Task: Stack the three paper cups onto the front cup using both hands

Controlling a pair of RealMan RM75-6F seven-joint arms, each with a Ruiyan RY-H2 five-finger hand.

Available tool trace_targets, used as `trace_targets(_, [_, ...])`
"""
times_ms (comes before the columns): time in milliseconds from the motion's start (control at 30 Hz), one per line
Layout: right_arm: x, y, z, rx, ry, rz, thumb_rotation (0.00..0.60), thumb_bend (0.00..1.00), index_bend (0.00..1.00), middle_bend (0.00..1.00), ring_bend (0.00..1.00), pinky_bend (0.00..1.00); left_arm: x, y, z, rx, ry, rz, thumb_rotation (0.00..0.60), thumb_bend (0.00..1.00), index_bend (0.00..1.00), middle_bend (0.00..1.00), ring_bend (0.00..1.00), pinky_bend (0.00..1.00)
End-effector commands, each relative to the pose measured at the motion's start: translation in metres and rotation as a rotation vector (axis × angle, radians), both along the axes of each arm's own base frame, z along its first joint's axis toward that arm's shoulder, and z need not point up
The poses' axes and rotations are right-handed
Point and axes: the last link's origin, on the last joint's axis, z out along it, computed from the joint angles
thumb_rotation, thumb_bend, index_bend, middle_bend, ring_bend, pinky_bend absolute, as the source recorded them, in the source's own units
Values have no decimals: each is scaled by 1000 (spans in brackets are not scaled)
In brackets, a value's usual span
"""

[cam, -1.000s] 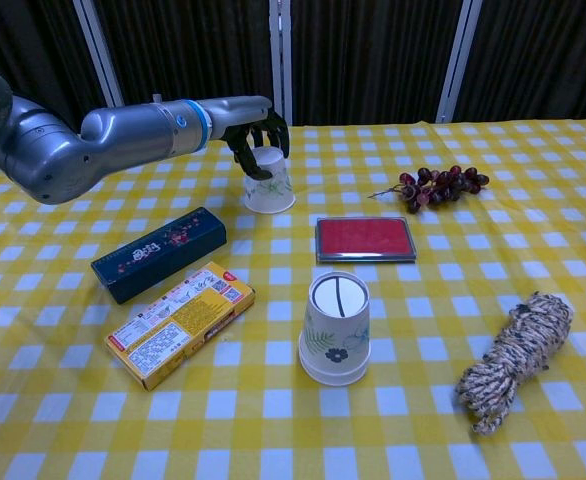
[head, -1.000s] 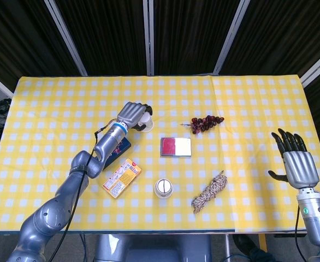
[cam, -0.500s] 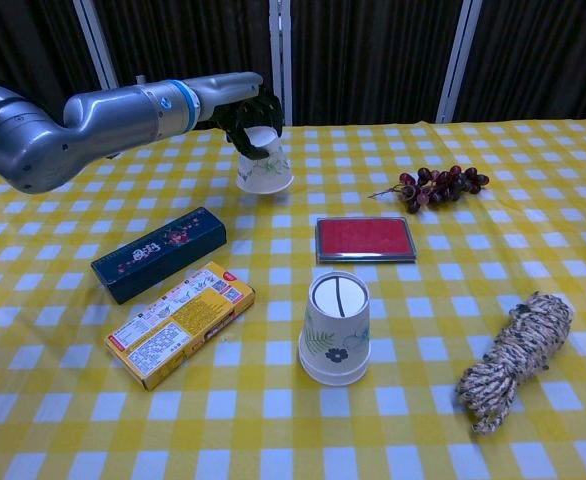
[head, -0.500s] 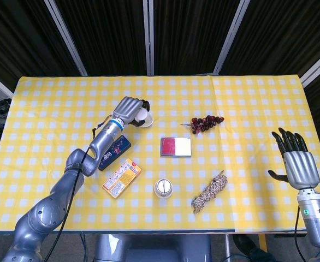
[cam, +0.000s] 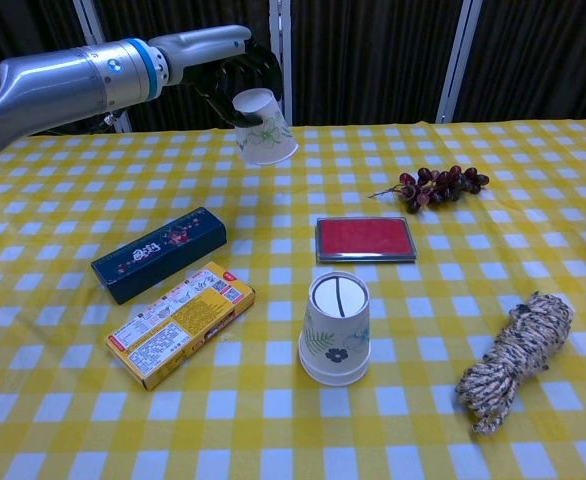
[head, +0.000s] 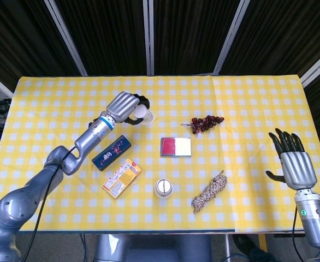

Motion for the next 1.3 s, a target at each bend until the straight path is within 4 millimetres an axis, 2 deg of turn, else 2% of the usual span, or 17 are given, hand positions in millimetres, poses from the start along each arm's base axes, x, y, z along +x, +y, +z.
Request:
trace_targets(33, [1,0,-1,3,1,3,600,0,0,0,0,0,-11,-37,31,-36,38,-116,600,362,445,388,409,493])
trace_targets(400, [4,3,-4,9,7,12,600,0,0,0,0,0,0,-104,50,-141,37,-213,600,357,436,382,409,485])
trace_targets(633, [5,3,-4,7,10,13,600,0,0,0,0,0,16,-139,45,-216,38,-294,600,356,431,378,409,485])
trace_targets(933, [3,3,-3,1,17,6,600,0,0,0,0,0,45,-162,10,-325,23,-369,600,356,428,373,409,485])
trace_targets(1300, [2,3,-1,-8,15,2,600,0,0,0,0,0,56,-172,1,-368,45,-428,600,356,421,368,409,484])
